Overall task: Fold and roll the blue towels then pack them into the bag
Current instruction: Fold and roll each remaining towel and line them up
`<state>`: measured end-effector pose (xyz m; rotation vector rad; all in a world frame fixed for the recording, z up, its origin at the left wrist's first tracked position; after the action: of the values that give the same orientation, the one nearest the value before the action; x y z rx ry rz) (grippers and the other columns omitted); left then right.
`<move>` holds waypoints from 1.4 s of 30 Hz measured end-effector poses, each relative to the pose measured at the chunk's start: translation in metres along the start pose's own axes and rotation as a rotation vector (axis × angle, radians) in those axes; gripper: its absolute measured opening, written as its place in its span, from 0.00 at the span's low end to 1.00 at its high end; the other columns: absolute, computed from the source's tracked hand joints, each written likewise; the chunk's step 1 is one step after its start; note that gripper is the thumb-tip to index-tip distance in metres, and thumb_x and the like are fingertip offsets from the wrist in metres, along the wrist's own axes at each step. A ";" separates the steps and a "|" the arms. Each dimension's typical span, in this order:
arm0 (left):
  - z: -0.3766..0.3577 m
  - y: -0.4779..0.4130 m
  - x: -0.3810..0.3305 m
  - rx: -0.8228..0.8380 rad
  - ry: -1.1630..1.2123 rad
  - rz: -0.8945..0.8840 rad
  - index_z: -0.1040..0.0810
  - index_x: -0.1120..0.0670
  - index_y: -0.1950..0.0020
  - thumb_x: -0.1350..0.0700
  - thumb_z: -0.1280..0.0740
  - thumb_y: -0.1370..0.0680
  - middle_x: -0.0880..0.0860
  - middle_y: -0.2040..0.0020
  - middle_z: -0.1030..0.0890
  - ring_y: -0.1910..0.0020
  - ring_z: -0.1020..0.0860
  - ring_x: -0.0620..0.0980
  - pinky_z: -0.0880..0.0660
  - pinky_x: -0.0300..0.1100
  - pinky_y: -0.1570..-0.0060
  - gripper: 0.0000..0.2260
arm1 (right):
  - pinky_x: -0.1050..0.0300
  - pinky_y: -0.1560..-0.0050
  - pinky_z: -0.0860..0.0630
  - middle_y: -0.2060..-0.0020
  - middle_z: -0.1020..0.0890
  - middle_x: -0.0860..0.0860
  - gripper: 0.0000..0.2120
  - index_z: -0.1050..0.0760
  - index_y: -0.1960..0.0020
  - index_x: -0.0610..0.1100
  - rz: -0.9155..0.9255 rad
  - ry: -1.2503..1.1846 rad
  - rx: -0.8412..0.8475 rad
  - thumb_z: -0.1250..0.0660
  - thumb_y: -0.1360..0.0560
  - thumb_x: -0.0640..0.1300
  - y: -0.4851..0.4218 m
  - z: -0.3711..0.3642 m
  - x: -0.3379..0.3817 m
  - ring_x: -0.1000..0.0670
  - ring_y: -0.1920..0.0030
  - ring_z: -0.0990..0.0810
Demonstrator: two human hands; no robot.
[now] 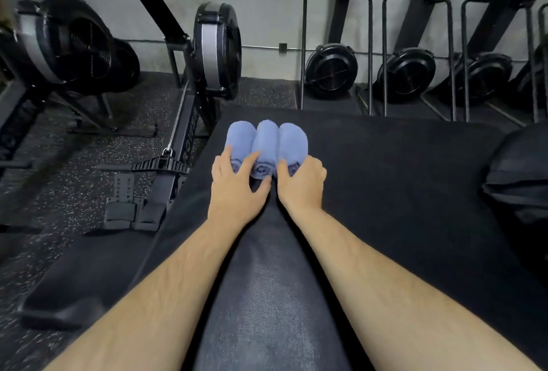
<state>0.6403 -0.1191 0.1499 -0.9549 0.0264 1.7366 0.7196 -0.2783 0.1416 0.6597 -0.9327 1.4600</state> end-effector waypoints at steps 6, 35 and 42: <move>-0.003 0.000 -0.002 0.057 -0.061 -0.003 0.33 0.41 0.23 0.46 0.30 0.23 0.56 0.18 0.50 0.19 0.52 0.61 0.35 0.61 0.28 0.29 | 0.46 0.34 0.35 0.41 0.23 0.45 0.24 0.23 0.45 0.41 -0.031 0.248 0.004 0.40 0.23 0.62 -0.002 0.008 0.005 0.42 0.36 0.30; 0.331 0.430 0.221 -0.297 0.198 0.682 0.16 0.49 0.48 0.55 0.38 0.17 0.43 0.53 0.15 0.52 0.19 0.40 0.24 0.41 0.49 0.10 | 0.52 0.58 0.27 0.56 0.19 0.47 0.11 0.30 0.55 0.46 0.603 0.388 1.028 0.43 0.16 0.48 0.540 -0.205 0.138 0.45 0.57 0.22; 0.317 0.569 0.315 -0.191 0.040 1.066 0.15 0.57 0.49 0.57 0.36 0.19 0.56 0.52 0.15 0.49 0.19 0.58 0.27 0.46 0.51 0.10 | 0.53 0.55 0.29 0.48 0.17 0.41 0.11 0.21 0.43 0.41 0.634 0.597 1.368 0.41 0.17 0.42 0.677 -0.277 0.064 0.40 0.47 0.19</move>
<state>-0.0291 0.0495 -0.0681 -1.2205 0.4775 2.7209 0.0794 0.0208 -0.0587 0.7997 0.5336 2.6335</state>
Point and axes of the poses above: each hand's wrist, its own y-axis away from the middle knuckle, its own z-axis out of the back of the hand, x = y × z, the point moved 9 cm from there along -y, towards the middle knuckle
